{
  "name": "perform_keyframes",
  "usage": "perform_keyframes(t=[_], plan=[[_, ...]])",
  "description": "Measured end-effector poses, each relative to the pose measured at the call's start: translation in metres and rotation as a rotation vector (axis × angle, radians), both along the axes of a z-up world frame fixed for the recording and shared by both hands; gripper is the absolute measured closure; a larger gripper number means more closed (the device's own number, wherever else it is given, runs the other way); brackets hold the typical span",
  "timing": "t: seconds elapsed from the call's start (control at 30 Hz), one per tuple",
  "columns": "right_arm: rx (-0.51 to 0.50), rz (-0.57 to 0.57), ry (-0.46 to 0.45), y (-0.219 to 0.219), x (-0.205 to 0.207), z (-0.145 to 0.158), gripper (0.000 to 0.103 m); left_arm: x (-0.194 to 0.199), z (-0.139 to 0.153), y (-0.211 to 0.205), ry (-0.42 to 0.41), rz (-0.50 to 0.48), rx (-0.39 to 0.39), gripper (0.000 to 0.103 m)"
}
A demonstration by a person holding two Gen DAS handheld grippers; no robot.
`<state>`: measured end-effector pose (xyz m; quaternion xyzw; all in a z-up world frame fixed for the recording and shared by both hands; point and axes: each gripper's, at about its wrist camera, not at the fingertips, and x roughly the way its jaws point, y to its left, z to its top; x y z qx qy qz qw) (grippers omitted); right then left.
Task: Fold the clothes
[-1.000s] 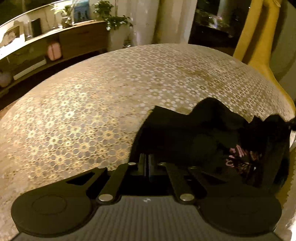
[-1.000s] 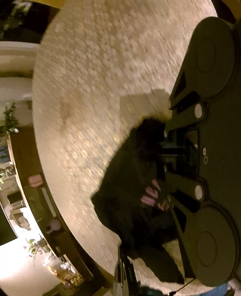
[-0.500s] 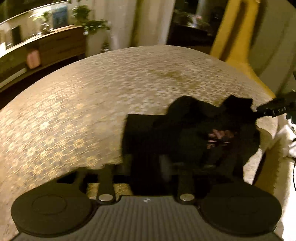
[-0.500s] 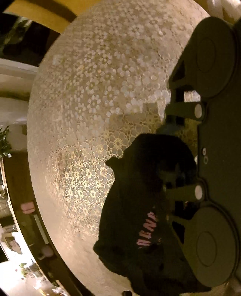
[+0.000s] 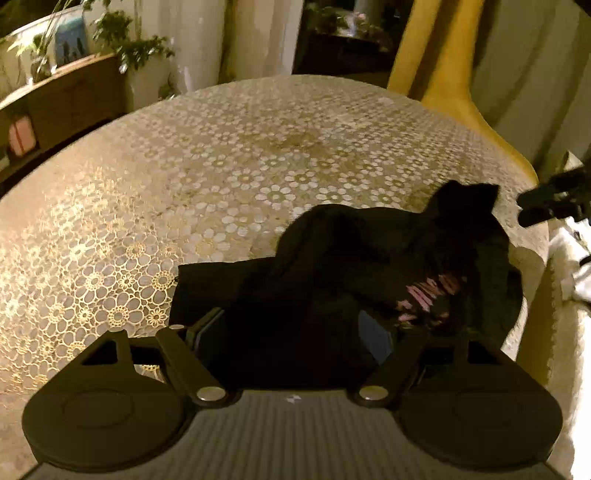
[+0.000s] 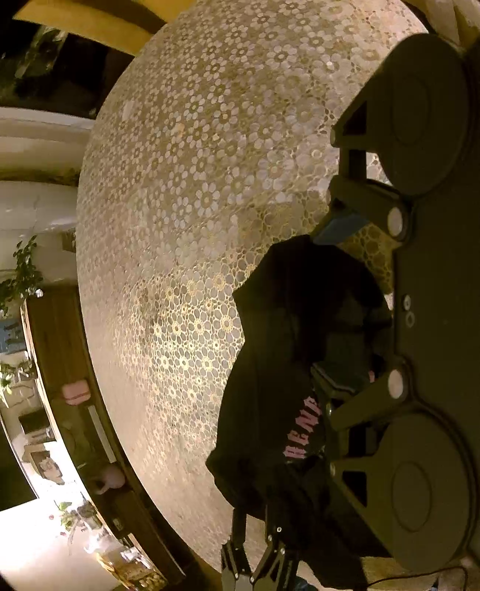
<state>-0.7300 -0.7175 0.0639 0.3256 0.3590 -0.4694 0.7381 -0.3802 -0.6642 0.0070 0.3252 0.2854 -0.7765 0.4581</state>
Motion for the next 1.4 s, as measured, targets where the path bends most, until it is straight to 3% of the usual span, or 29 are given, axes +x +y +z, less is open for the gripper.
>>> perform_keyframes(t=[0.1, 0.13, 0.17, 0.27, 0.43, 0.57, 0.8, 0.93, 1.13, 1.27, 1.4], plan=[[0.014, -0.02, -0.004, -0.009, -0.002, -0.005, 0.0, 0.006, -0.007, -0.012, 0.051, 0.04, 0.041, 0.036], [0.019, -0.029, -0.007, -0.011, -0.002, -0.006, 0.0, 0.008, -0.008, -0.016, 0.068, 0.048, 0.057, 0.051], [0.023, -0.038, -0.009, -0.014, -0.002, -0.008, 0.0, 0.006, -0.011, -0.017, 0.073, 0.051, 0.068, 0.073], [0.022, -0.067, -0.005, -0.021, 0.001, -0.013, 0.0, 0.0, -0.018, -0.021, 0.088, 0.06, 0.1, 0.091], [0.071, -0.118, -0.037, -0.033, 0.003, -0.032, 0.0, -0.003, -0.013, -0.012, 0.066, 0.083, 0.043, 0.098], [0.076, -0.169, -0.067, -0.034, 0.001, -0.037, 0.0, 0.025, 0.003, -0.004, 0.102, 0.174, -0.008, 0.099], [0.008, -0.064, -0.08, -0.019, 0.019, -0.018, 0.0, 0.09, 0.036, 0.037, 0.111, 0.296, -0.059, 0.099], [0.024, 0.109, -0.164, -0.01, 0.062, -0.014, 0.0, 0.111, 0.044, 0.069, 0.088, 0.335, -0.057, 0.099], [0.06, 0.293, -0.183, -0.001, 0.166, -0.026, 0.0, 0.134, 0.03, 0.094, 0.083, 0.416, -0.021, 0.099], [0.092, 0.274, -0.115, -0.005, 0.213, -0.041, 0.0, 0.145, 0.011, 0.095, 0.108, 0.459, 0.01, 0.099], [0.103, 0.235, -0.077, -0.009, 0.228, -0.05, 0.0, 0.147, 0.002, 0.091, 0.116, 0.471, 0.022, 0.099]])
